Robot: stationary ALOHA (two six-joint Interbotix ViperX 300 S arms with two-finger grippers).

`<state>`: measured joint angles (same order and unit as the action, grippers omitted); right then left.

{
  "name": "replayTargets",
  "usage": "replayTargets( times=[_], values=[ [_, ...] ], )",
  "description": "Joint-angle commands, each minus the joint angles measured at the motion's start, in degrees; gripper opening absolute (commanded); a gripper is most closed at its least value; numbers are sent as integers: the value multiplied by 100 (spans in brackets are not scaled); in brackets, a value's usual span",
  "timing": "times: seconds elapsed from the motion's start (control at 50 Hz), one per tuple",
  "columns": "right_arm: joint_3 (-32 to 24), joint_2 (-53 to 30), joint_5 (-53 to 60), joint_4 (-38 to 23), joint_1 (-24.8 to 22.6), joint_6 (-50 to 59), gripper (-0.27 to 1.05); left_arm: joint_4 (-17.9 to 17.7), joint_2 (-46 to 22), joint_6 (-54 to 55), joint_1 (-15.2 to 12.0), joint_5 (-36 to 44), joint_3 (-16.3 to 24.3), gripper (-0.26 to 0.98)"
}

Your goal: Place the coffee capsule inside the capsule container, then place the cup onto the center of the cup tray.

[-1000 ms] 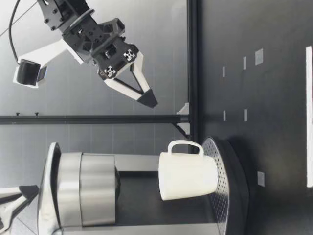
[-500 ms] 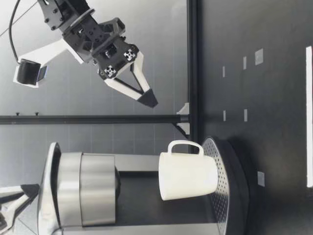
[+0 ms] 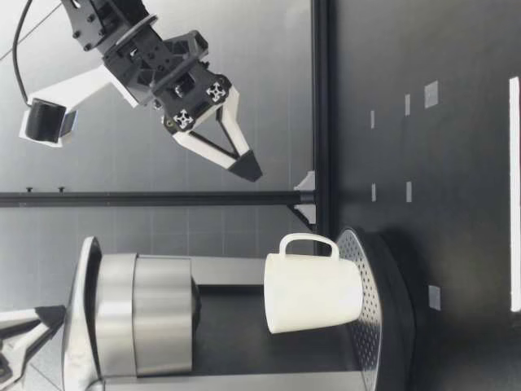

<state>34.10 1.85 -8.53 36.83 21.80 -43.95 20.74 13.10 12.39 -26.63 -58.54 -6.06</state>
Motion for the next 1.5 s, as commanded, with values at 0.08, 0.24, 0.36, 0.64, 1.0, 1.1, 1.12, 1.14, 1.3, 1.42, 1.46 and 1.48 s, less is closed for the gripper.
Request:
replayTargets(
  times=[0.08, 0.24, 0.36, 0.64, 1.0, 1.1, 1.12, 1.14, 1.3, 1.42, 1.46, 1.48],
  values=[
    [-62, 229, 88, 18, -26, 9, 30, 9, 114, -62, -97, 185, 229, 13],
    [-62, 229, 176, 9, -26, 9, 30, -18, 44, -97, 105, 167, 281, 12],
    [-62, 229, 211, 9, -26, 0, 30, -26, 18, -79, 255, 176, 316, 12],
    [-62, 255, 202, 0, -26, 0, 30, -26, -44, -62, 308, 176, 281, 12],
    [-26, 255, 185, 0, -26, 0, 30, -26, -220, -70, 308, 53, 237, 13],
    [-18, 255, 185, 0, -26, -9, 30, -18, -229, -44, 308, -44, 158, 13],
    [-18, 255, 193, 0, -26, 0, 30, -26, -237, -44, 308, -62, 141, 13],
    [-18, 264, 193, 0, -35, 0, 30, -26, -237, -44, 308, -88, 132, 13],
    [-26, 272, 193, 0, -26, -9, 30, -26, -334, 18, 308, -281, -9, 13],
    [-18, 264, 202, 0, -26, 0, 30, -9, -369, -9, 308, -211, 35, 12],
    [-18, 272, 185, 0, -26, 9, 30, -9, -334, -26, 308, -88, 62, 12],
    [-18, 272, 185, 0, -26, 9, 30, -9, -316, -35, 308, -18, 70, 13]
  ],
)
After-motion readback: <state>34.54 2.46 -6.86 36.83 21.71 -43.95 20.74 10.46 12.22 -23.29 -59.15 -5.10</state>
